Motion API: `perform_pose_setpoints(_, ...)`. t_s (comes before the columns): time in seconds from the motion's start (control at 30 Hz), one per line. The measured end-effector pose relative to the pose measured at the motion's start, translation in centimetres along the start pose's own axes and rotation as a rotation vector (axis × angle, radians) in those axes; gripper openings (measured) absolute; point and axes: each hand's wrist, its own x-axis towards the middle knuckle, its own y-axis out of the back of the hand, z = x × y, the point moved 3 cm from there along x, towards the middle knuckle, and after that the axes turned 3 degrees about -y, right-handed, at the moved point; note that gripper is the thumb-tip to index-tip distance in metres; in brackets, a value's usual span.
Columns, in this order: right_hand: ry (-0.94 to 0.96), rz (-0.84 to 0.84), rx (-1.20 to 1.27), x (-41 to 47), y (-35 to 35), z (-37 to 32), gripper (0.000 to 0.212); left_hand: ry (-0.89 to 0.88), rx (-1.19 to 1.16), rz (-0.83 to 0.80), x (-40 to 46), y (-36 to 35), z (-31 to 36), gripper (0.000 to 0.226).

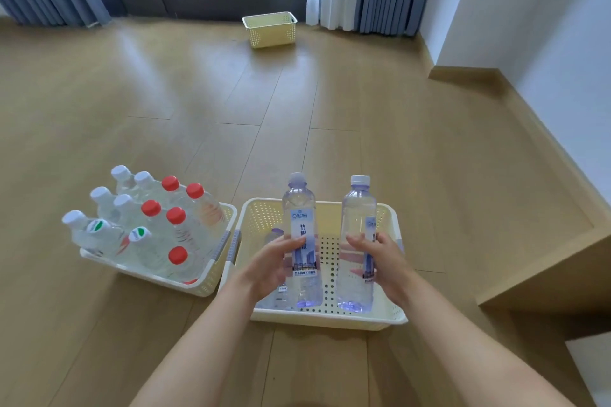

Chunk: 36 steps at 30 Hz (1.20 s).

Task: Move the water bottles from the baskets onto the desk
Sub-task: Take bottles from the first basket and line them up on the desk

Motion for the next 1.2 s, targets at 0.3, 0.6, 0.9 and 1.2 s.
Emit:
perform_pose_setpoints(0.3,0.023,0.131,0.027,1.6,1.4,-2.2,0.044,-0.040,-0.030,0.006,2.5,-0.4,1.8,0.047)
perform_pose_setpoints(0.6,-0.047,0.192,0.024,-4.6,2.5,-13.1,0.056,0.034,-0.027,-0.051,-1.0,-7.6,12.8,0.058)
perform_pose_setpoints(0.9,-0.046,0.189,0.009,-19.7,0.5,-35.1,0.079,0.001,0.000,-0.182,-13.3,-19.6,34.0,0.042)
perform_pose_setpoints(1.2,0.087,0.251,0.066,-36.8,-1.5,-50.9,0.057,-0.033,0.101,-0.229,-25.6,-30.8,47.2,0.043)
